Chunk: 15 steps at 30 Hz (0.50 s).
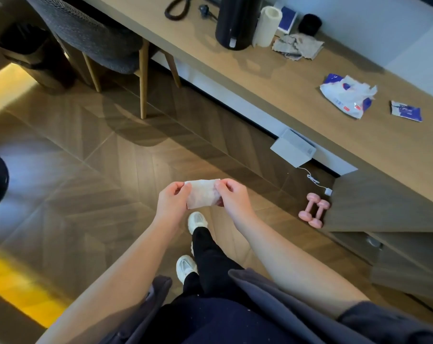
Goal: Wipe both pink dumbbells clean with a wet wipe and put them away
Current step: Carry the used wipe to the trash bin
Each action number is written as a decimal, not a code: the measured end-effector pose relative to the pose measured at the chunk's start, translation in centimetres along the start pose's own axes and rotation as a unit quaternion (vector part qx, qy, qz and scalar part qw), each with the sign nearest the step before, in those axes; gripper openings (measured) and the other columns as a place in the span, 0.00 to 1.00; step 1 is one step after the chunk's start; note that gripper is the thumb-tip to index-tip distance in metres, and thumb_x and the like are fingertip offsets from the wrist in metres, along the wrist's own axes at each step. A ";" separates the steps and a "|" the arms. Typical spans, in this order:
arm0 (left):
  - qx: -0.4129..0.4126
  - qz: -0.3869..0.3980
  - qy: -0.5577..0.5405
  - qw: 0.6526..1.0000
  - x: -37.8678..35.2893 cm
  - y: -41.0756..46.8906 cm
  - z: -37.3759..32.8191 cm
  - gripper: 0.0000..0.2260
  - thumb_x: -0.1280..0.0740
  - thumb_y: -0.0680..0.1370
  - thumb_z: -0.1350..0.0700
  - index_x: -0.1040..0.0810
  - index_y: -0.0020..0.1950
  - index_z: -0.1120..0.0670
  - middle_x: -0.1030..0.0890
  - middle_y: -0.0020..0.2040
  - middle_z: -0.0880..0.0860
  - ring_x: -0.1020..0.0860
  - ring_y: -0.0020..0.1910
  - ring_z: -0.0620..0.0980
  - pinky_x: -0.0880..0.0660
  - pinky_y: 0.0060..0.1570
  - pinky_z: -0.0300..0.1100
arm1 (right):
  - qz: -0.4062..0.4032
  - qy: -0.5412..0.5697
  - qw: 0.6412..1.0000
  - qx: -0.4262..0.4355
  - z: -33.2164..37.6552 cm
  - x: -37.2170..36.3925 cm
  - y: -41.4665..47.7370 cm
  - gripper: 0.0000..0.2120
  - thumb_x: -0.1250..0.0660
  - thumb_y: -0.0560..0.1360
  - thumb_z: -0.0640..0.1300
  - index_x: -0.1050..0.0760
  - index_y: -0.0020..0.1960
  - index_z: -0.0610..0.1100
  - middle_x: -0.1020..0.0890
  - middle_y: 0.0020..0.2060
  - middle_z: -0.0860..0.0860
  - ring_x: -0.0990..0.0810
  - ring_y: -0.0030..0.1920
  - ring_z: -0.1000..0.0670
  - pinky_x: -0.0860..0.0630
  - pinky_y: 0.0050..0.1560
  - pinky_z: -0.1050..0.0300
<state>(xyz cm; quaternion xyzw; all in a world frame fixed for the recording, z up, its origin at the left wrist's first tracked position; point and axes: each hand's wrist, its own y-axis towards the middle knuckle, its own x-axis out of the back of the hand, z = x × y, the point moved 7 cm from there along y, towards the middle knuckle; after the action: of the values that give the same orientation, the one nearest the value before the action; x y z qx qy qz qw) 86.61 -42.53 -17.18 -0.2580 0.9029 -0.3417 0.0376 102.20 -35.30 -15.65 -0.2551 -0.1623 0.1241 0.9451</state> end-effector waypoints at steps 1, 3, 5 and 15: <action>0.000 0.000 0.001 1.000 0.1 0.6 -0.4 0.06 0.36 0.81 0.56 0.20 0.47 0.54 0.18 0.45 0.54 0.20 0.46 0.52 0.21 0.56 0.57 | 0.003 0.001 1.000 -0.001 0.4 -0.3 0.7 0.12 0.37 0.80 0.41 0.23 0.46 0.33 0.22 0.37 0.48 0.24 0.37 0.54 0.25 0.37 0.62; -0.002 -0.003 0.000 1.000 0.5 1.9 -1.5 0.06 0.36 0.80 0.56 0.20 0.46 0.54 0.18 0.45 0.53 0.20 0.46 0.52 0.21 0.56 0.59 | 0.013 0.003 1.000 -0.003 1.4 -1.0 2.3 0.12 0.38 0.80 0.41 0.24 0.47 0.31 0.22 0.37 0.47 0.25 0.36 0.53 0.25 0.35 0.64; -0.001 -0.012 -0.001 1.000 1.2 3.4 -2.8 0.06 0.36 0.80 0.56 0.20 0.47 0.54 0.18 0.44 0.53 0.19 0.47 0.53 0.21 0.56 0.59 | 0.028 -0.006 1.000 0.001 2.8 -1.9 4.0 0.13 0.38 0.80 0.41 0.24 0.48 0.30 0.23 0.37 0.46 0.25 0.36 0.51 0.26 0.34 0.64; -0.006 -0.071 -0.021 0.997 4.9 9.6 -8.5 0.08 0.37 0.81 0.58 0.21 0.44 0.53 0.20 0.41 0.52 0.21 0.44 0.51 0.21 0.55 0.57 | 0.101 -0.086 0.991 0.032 9.8 -7.0 11.2 0.12 0.38 0.81 0.43 0.21 0.51 0.35 0.20 0.40 0.49 0.22 0.41 0.52 0.20 0.48 0.51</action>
<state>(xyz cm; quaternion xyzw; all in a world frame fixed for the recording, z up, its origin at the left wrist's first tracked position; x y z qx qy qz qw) 76.10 -33.75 -16.23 -0.3285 0.8835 -0.3326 0.0303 90.47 -23.78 -15.20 -0.2285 -0.2124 0.2452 0.9179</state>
